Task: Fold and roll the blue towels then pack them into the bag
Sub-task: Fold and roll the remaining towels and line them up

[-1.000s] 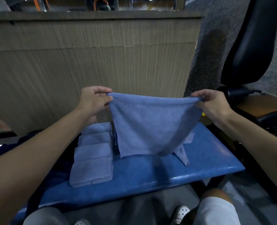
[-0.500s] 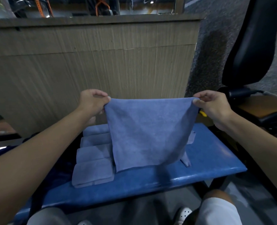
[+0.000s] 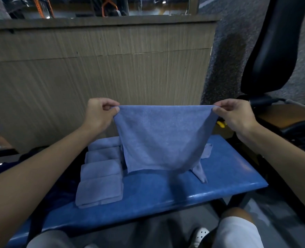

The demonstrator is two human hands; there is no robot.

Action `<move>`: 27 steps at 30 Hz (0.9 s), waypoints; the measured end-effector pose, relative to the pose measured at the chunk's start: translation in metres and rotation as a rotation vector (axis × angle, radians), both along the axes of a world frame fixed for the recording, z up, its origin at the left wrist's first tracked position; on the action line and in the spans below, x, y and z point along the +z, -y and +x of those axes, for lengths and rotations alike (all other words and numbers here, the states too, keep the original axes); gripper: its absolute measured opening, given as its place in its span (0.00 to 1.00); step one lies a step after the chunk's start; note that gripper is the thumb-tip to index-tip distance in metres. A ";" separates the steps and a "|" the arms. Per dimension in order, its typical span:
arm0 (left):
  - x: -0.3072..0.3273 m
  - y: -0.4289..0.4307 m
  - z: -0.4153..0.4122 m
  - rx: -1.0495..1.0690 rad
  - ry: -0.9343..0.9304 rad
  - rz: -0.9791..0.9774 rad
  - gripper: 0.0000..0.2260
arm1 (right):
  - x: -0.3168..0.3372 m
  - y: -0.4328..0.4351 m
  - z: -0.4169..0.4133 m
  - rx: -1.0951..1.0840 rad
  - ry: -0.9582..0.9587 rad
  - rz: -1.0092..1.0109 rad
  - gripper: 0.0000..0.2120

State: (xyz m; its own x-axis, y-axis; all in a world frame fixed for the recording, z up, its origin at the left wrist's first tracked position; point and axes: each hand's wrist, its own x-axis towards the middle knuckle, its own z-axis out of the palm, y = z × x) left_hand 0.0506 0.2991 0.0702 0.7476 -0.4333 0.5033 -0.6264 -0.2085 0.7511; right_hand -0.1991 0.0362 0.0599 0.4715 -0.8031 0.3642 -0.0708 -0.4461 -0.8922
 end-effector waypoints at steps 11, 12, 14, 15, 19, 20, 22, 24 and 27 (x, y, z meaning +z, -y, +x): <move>0.012 -0.006 -0.004 0.022 0.277 0.108 0.06 | 0.002 0.001 -0.004 -0.015 -0.094 -0.136 0.02; 0.012 -0.007 -0.004 0.032 0.305 0.116 0.06 | 0.001 0.002 -0.005 -0.019 -0.105 -0.155 0.02; 0.011 -0.007 -0.005 0.040 0.339 0.114 0.06 | 0.000 0.003 -0.007 -0.031 -0.132 -0.194 0.03; 0.010 -0.007 -0.005 0.036 0.320 0.103 0.05 | -0.001 0.003 -0.007 -0.032 -0.132 -0.195 0.03; 0.003 -0.005 -0.006 0.024 0.231 0.061 0.05 | -0.006 0.000 -0.007 -0.016 -0.052 -0.139 0.01; 0.001 -0.005 -0.006 0.021 0.225 0.057 0.06 | -0.007 -0.003 -0.008 -0.014 -0.046 -0.138 0.01; -0.003 -0.006 -0.007 0.019 0.222 0.058 0.06 | -0.008 -0.007 -0.010 -0.011 -0.044 -0.133 0.02; -0.006 -0.007 -0.008 0.010 0.213 0.063 0.06 | -0.008 -0.009 -0.013 -0.010 -0.050 -0.139 0.04; -0.006 -0.010 -0.012 -0.028 0.183 0.064 0.06 | -0.009 -0.013 -0.019 -0.015 -0.024 -0.115 0.04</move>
